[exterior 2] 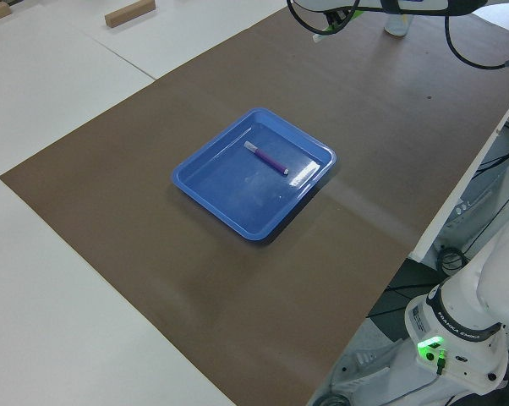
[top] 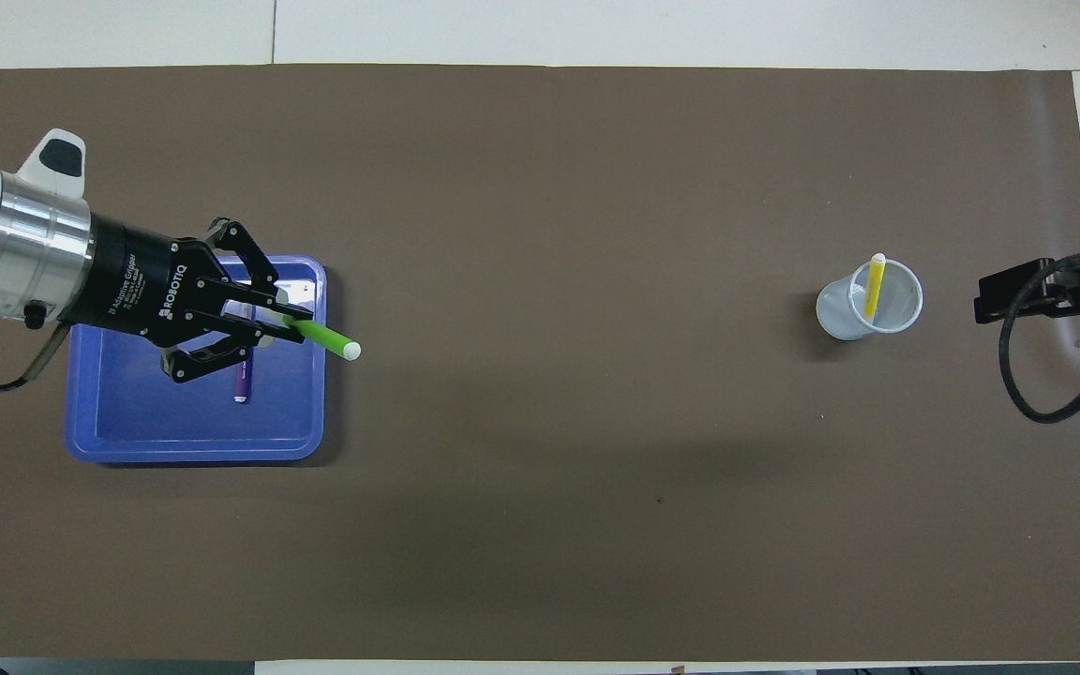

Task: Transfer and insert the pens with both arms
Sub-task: 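Grasp the green pen with the left gripper and lift it, then carry the green pen forward while the right gripper approaches it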

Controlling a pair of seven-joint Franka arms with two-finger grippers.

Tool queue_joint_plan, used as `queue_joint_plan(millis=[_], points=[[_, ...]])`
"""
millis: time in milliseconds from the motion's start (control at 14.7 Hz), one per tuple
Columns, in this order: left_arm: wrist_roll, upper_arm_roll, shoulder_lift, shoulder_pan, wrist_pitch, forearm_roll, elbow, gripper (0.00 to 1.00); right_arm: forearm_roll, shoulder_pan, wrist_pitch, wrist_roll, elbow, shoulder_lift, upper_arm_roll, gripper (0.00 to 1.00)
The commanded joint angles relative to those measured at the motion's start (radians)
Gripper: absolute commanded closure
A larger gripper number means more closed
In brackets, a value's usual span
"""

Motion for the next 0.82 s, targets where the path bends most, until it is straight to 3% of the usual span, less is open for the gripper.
queue_joint_plan(millis=[0,204,477,750], points=[[-0.153,-0.004,-0.025,-0.022,0.027,-0.096,-0.031,1.00,-0.003,0.001,-0.019,0.019,0.012,0.002,0.003,0.00],[-0.290,-0.009,-0.051,-0.089,0.100,-0.139,-0.064,1.00,0.037,0.001,-0.030,0.014,0.013,0.001,0.006,0.00],[-0.405,-0.009,-0.111,-0.175,0.233,-0.199,-0.146,1.00,0.218,0.002,-0.048,0.019,0.010,-0.024,0.012,0.00],[-0.399,-0.009,-0.134,-0.250,0.338,-0.257,-0.196,1.00,0.411,0.002,-0.049,0.089,0.006,-0.035,0.074,0.00]])
